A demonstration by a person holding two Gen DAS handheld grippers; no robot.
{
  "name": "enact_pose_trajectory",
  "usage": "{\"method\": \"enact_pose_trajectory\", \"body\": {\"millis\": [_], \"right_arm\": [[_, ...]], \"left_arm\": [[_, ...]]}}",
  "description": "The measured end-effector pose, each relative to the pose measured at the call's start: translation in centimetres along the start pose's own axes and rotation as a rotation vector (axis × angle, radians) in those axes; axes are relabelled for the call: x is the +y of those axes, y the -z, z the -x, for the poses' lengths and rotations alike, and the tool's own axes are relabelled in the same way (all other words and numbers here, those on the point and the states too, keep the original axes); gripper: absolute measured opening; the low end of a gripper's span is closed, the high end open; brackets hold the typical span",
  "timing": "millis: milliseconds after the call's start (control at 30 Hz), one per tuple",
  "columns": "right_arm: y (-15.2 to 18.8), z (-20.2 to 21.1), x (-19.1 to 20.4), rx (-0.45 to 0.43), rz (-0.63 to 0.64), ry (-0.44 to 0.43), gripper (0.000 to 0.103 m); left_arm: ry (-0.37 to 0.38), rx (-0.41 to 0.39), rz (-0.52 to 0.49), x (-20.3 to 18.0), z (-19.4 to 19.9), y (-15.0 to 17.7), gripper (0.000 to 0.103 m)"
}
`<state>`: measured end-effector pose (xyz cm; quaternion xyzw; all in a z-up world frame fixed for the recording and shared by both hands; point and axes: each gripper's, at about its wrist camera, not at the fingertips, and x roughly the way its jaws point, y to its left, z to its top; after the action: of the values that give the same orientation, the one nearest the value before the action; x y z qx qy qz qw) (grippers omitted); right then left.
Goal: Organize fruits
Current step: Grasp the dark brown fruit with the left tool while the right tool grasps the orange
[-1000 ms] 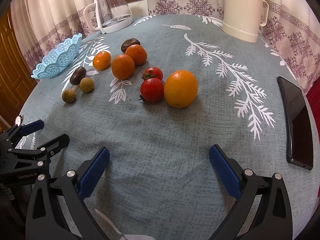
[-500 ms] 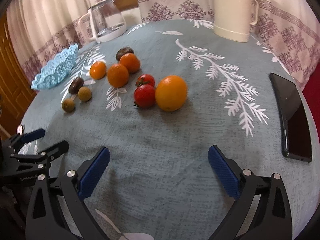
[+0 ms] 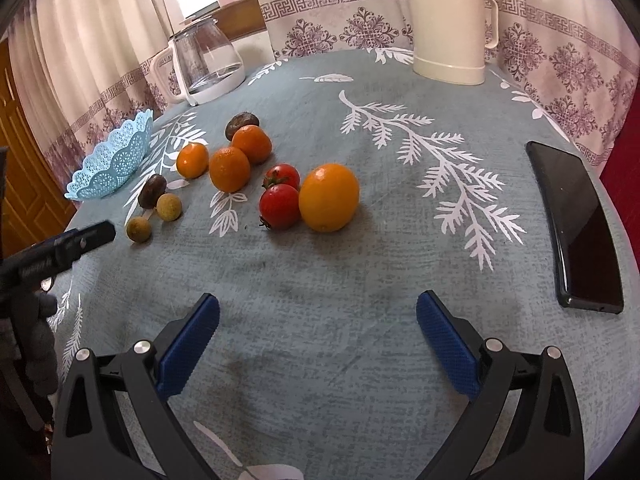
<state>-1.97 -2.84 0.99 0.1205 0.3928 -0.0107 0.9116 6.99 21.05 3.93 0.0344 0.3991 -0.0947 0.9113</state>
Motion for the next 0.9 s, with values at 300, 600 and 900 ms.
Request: {"method": "enact_pose_trajectory", "body": {"millis": [300,600,900], "right_arm": [[0.1,0.0,-0.2,0.004,-0.01,-0.011,0.098],[0.1,-0.4,-0.1,0.02,-0.012,-0.009,0.098],[0.1,-0.7,0.2,0.03,-0.002,0.008,0.098]], "left_arm": [[0.079,0.027,-0.001,-0.4,-3.2,-2.9,0.08],[0.171,0.081,0.041,0.0,-6.2,-4.4,0.054],[0.192,0.046,0.028,-0.1,-6.6,-4.4,0.046]]}}
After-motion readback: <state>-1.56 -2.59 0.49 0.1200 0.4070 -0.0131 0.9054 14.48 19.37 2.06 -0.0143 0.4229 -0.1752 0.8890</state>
